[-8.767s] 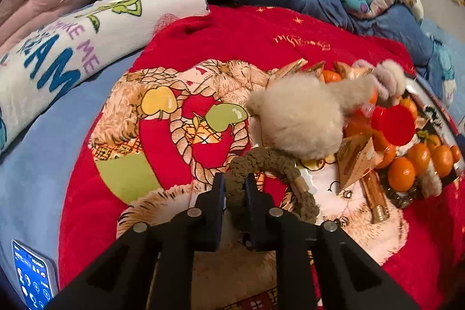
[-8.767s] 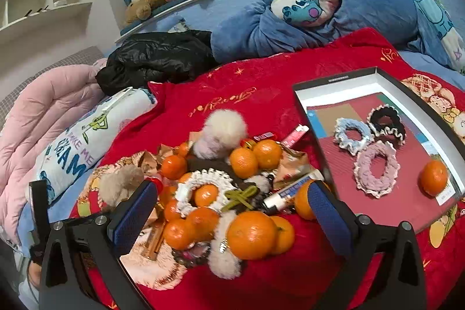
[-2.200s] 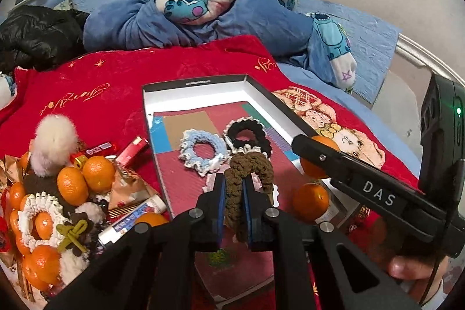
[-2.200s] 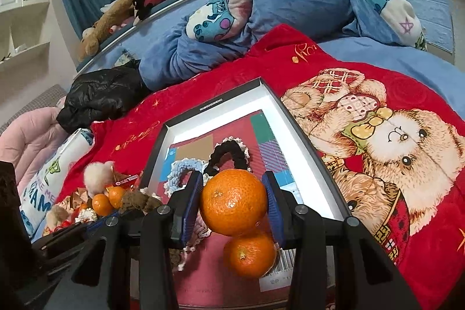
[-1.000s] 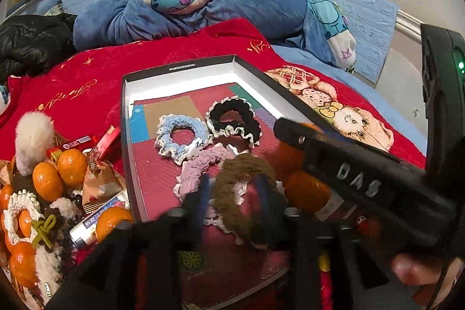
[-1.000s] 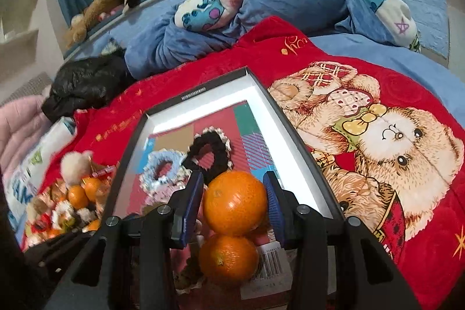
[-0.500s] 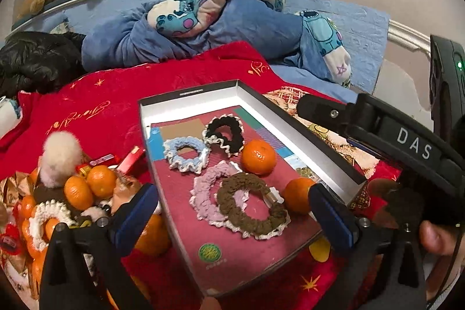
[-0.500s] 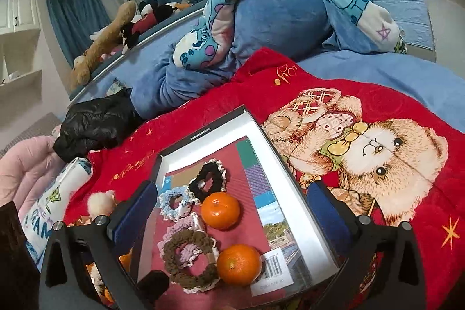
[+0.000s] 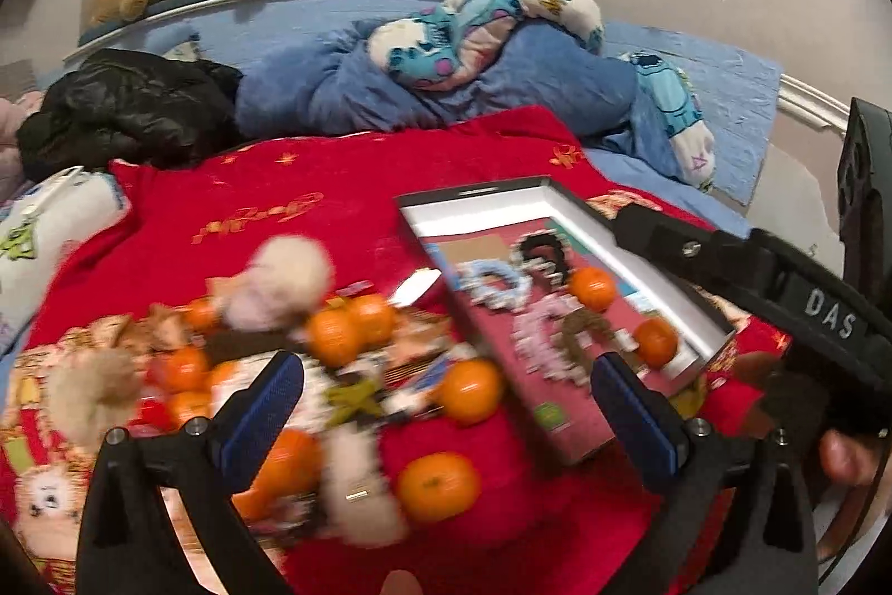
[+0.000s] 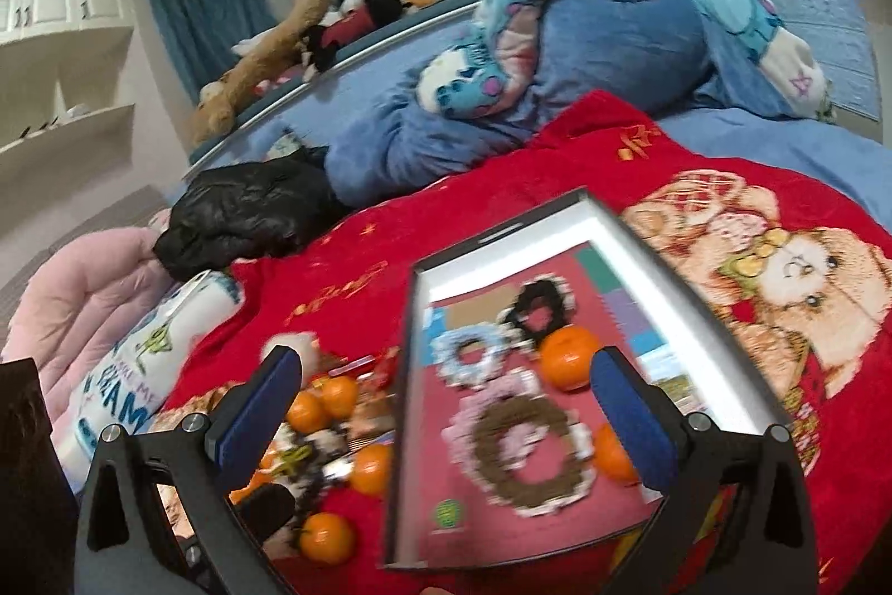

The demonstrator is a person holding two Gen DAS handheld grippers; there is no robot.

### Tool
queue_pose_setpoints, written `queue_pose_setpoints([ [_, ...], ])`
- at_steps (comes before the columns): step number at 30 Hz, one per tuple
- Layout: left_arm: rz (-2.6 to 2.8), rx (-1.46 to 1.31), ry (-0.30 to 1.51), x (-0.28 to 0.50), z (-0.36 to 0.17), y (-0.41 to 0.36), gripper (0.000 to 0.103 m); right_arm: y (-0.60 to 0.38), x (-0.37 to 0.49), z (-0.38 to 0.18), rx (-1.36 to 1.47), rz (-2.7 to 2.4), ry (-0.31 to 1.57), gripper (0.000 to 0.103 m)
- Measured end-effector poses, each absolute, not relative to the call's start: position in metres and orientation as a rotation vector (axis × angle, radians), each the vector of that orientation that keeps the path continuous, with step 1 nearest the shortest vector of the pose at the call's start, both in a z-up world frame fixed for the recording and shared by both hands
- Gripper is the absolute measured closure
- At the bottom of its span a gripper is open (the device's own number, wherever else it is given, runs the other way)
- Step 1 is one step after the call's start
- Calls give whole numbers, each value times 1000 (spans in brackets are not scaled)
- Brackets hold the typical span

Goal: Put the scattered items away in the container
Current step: 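Withdraw both grippers from the box back toward the pile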

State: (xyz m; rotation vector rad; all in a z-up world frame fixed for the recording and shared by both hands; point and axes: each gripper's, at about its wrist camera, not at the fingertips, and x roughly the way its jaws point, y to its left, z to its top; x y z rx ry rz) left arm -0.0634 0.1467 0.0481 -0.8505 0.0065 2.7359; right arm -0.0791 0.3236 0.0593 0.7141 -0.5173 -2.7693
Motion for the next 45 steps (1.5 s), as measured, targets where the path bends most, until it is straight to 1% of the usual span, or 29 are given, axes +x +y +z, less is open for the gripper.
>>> queue_pose_setpoints([
  [6, 2792, -872, 11, -47, 45, 81, 0, 289, -69, 58, 716, -2751, -490, 0],
  [9, 2819, -901, 43, -39, 39, 54, 0, 271, -63, 57, 715, -2731, -434, 0],
  [13, 2796, -975, 10, -36, 21, 26, 0, 248, -53, 53, 713, -2709, -364, 0],
  [22, 2780, -1032, 81, -42, -3, 29, 0, 217, -52, 32, 804, -2726, -222, 0],
  [25, 2790, -1064, 123, -49, -14, 32, 0, 216, -53, 29, 830, -2713, -228, 0],
  [31, 2780, -1168, 73, -65, -31, 26, 3, 220, -53, 34, 822, -2712, -235, 0],
  [36, 2773, -1207, 41, -64, -36, 18, 13, 225, -54, 32, 855, -2696, -259, 0],
  [37, 2758, -1216, 28, -64, -37, 16, 19, 226, -54, 32, 857, -2699, -252, 0],
  [38, 2738, -1225, 14, -64, -39, 15, 28, 226, -53, 32, 856, -2702, -243, 0],
  [44, 2655, -1245, -57, -66, -46, 13, 51, 223, -52, 32, 870, -2656, -248, 0],
  [45, 2652, -1245, -58, -66, -45, 13, 52, 223, -52, 32, 871, -2650, -252, 0],
])
